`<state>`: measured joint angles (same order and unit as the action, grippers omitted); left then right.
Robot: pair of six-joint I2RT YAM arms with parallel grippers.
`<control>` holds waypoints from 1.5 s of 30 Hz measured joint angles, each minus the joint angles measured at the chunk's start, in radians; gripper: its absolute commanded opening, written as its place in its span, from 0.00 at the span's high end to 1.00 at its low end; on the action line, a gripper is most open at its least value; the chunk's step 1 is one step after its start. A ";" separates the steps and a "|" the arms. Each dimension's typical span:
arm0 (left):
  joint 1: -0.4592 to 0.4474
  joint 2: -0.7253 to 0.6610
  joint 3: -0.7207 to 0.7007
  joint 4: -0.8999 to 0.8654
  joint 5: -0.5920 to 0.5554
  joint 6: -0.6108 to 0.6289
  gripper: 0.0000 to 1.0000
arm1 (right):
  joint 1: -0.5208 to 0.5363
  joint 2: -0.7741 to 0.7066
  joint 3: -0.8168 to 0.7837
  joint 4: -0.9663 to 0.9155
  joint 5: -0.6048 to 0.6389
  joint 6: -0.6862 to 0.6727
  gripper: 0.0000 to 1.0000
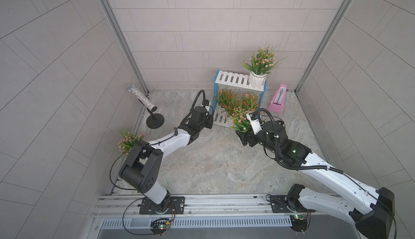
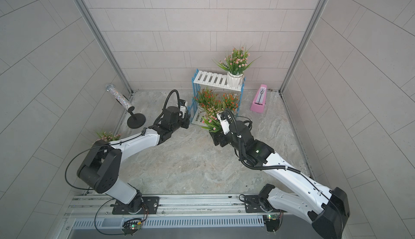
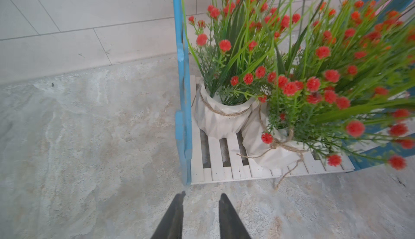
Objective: Place the baby's breath potted plants on the rack by color
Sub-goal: Place the baby's breath potted plant on the rack.
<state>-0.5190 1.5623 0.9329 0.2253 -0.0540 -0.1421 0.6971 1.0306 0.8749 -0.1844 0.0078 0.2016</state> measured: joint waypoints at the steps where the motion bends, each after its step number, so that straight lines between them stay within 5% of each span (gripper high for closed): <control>1: -0.006 -0.020 -0.007 -0.001 -0.020 -0.013 0.59 | -0.005 0.032 0.026 0.001 -0.005 -0.001 0.23; 5: -0.018 -0.090 -0.014 -0.022 -0.093 -0.071 0.40 | -0.028 0.167 0.155 0.013 -0.035 -0.010 0.23; 10: -0.028 -0.186 -0.029 -0.079 -0.158 -0.132 0.33 | -0.087 0.345 0.354 0.043 -0.076 -0.024 0.23; 25: -0.041 -0.257 -0.030 -0.134 -0.198 -0.176 0.31 | -0.226 0.694 0.782 0.076 -0.158 -0.096 0.23; 45: -0.070 -0.241 -0.030 -0.134 -0.178 -0.181 0.31 | -0.297 0.888 1.056 0.093 -0.175 -0.137 0.23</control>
<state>-0.5888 1.3216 0.9028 0.0910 -0.2321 -0.3229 0.4000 1.9182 1.9312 -0.0910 -0.1677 0.0650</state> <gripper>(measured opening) 0.688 0.915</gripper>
